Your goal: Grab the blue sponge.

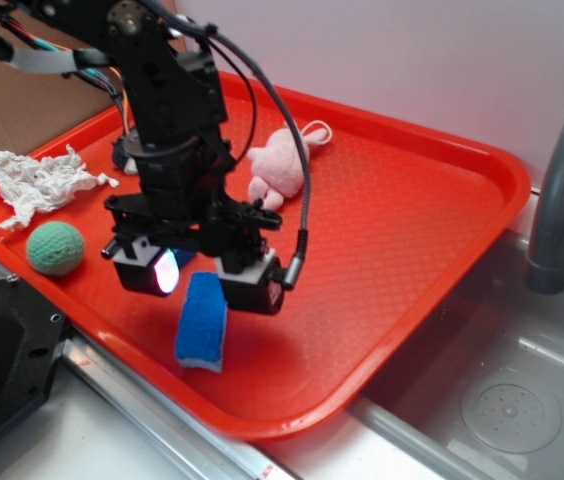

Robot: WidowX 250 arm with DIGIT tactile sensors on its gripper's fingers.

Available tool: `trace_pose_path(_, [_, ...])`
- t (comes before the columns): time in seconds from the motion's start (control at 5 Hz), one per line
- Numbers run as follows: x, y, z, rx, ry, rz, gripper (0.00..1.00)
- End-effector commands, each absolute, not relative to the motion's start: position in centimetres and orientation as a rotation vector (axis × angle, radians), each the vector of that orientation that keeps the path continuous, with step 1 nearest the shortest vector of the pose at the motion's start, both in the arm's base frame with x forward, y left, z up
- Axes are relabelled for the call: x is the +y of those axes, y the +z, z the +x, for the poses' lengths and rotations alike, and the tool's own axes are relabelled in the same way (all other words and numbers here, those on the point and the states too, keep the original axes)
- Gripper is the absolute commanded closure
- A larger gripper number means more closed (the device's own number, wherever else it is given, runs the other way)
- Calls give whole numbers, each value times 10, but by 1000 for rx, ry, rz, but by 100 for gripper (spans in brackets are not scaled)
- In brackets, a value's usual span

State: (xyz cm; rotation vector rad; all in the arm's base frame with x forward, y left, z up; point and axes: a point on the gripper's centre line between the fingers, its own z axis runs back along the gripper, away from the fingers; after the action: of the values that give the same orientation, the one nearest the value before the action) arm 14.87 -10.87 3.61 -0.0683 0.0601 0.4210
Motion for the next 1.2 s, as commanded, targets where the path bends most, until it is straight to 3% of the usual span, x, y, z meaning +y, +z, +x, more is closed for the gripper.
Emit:
trace_pose_path(0.0, [-114, 11, 146, 58, 371, -61, 0])
trace_pose_path(0.2, [-116, 9, 149, 41, 343, -125, 100])
trace_pose_path(0.4, [-110, 27, 160, 56, 234, -138, 100])
trace_pose_path(0.6, [-79, 77, 170, 12, 179, -45, 100])
trace_pose_path(1.0, [-24, 180, 208, -17, 243, 22, 100])
